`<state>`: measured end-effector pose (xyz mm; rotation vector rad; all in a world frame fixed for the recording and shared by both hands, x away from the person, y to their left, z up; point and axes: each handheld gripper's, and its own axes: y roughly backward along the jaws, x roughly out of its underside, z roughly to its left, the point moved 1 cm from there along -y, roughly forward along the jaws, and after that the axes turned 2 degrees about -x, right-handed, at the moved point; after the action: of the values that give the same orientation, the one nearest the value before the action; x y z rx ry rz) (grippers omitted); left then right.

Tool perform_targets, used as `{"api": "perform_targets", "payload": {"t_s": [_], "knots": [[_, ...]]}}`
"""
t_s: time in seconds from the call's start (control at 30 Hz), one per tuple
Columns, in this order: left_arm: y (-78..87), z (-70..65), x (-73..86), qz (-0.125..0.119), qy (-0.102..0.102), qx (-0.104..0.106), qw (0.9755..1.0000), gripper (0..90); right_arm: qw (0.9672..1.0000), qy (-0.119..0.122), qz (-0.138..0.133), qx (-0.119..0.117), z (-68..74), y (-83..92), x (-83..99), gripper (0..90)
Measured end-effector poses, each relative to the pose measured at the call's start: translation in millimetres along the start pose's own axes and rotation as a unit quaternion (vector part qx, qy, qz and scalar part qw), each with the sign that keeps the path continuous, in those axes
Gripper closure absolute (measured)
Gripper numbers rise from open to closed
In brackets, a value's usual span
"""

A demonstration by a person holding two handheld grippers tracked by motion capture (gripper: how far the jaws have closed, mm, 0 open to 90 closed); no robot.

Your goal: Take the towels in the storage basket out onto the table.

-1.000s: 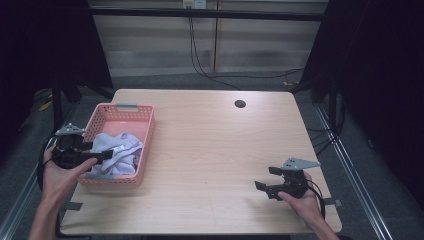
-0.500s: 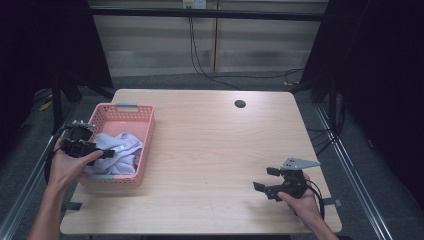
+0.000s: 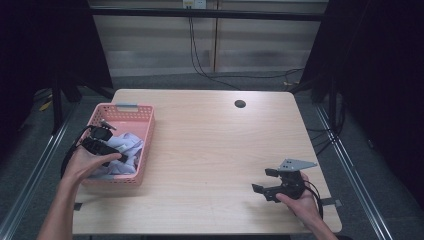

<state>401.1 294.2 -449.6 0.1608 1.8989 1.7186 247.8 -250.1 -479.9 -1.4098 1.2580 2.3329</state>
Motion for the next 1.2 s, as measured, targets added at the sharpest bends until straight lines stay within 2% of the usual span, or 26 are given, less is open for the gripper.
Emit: {"api": "perform_targets", "payload": {"t_s": [0.03, 0.07, 0.13, 0.2, 0.4, 0.43, 0.47, 0.5, 0.53, 0.57, 0.6, 0.63, 0.73, 0.77, 0.8, 0.83, 1.03, 1.13, 1.2], "knots": [[-2.4, 2.2, -1.5, 0.012, 0.002, 0.008, 0.9999, 0.0, 1.0, 0.001, 0.0, -0.001, -0.2, -0.4, 0.0, 17.8], [-6.0, 3.5, -1.7, 0.024, 0.003, 0.003, 0.9997, 0.0, 1.0, 0.002, 0.001, -0.002, -0.2, -0.5, 0.0, 17.9], [-11.6, 4.4, -2.0, 0.026, 0.004, -0.003, 0.9996, 0.0, 1.0, 0.001, 0.001, -0.003, 0.1, -0.1, 0.0, 18.1], [-16.7, 2.6, -3.5, 0.037, -0.004, -0.016, 0.9992, 0.0, 1.0, 0.002, 0.0, -0.002, 0.5, 0.8, 0.2, 18.6], [-23.7, 3.6, -10.4, 0.064, 0.0, -0.019, 0.9978, 0.0, 1.0, 0.001, 0.002, -0.003, 1.0, 1.2, 0.7, 18.9], [-25.5, 4.7, -11.5, 0.069, -0.009, -0.022, 0.9973, 0.0, 1.0, 0.004, 0.002, -0.004, 1.6, 1.4, 0.8, 19.1], [-25.5, 4.7, -11.5, 0.069, -0.009, -0.022, 0.9973, 0.0, 1.0, 0.004, 0.002, -0.004, 2.1, 1.6, 0.9, 19.1], [-27.2, 1.7, -11.1, 0.065, -0.004, -0.038, 0.9972, 1.8, 1.0, 0.005, 0.003, -0.005, 2.5, 1.8, 1.1, 19.2], [-27.2, 1.7, -11.1, 0.065, -0.004, -0.038, 0.9972, 5.7, 1.0, 0.006, 0.003, -0.006, 2.8, 1.7, 1.1, 19.2], [-24.8, 0.2, -12.5, 0.07, -0.016, -0.043, 0.9965, 10.0, 1.0, 0.006, 0.004, -0.007, 2.8, 1.5, 1.2, 19.2], [-22.3, 0.9, -12.9, 0.066, -0.011, -0.05, 0.9965, 14.2, 1.0, 0.006, 0.004, -0.006, 2.7, 1.2, 1.2, 19.2], [-21.4, 2.7, -12.2, 0.061, -0.008, -0.046, 0.997, 18.8, 1.0, 0.006, 0.005, -0.005, 2.5, 1.0, 1.3, 19.2], [-19.0, 5.1, -11.8, 0.058, -0.013, -0.047, 0.9971, 28.2, 1.0, 0.004, 0.005, -0.004, 2.6, 1.4, 1.4, 19.2], [-17.2, 7.7, -10.4, 0.046, 0.0, -0.044, 0.998, 33.4, 1.0, 0.004, 0.005, -0.002, 2.0, 1.1, 1.3, 19.2], [-14.4, 8.8, -9.5, 0.039, -0.006, -0.043, 0.9983, 36.6, 1.0, 0.005, 0.006, -0.001, 1.7, 0.9, 1.1, 19.2], [-13.4, 8.0, -9.1, 0.036, 0.0, -0.043, 0.9984, 39.3, 1.0, 0.004, 0.006, 0.0, 1.5, 0.6, 0.9, 19.2], [-7.5, 8.5, -5.3, 0.013, 0.001, -0.044, 0.999, 48.7, 1.0, 0.004, 0.007, 0.002, 1.4, -0.5, -0.1, 19.3], [-0.5, 17.5, 1.9, -0.015, 0.026, -0.005, 0.9995, 52.9, 1.0, 0.003, 0.007, 0.005, 2.1, -0.6, -0.3, 19.2], [1.4, 21.0, 4.5, -0.027, 0.034, 0.004, 0.999, 54.3, 1.0, 0.004, 0.007, 0.006, 1.6, -0.4, -0.3, 19.2]]}}
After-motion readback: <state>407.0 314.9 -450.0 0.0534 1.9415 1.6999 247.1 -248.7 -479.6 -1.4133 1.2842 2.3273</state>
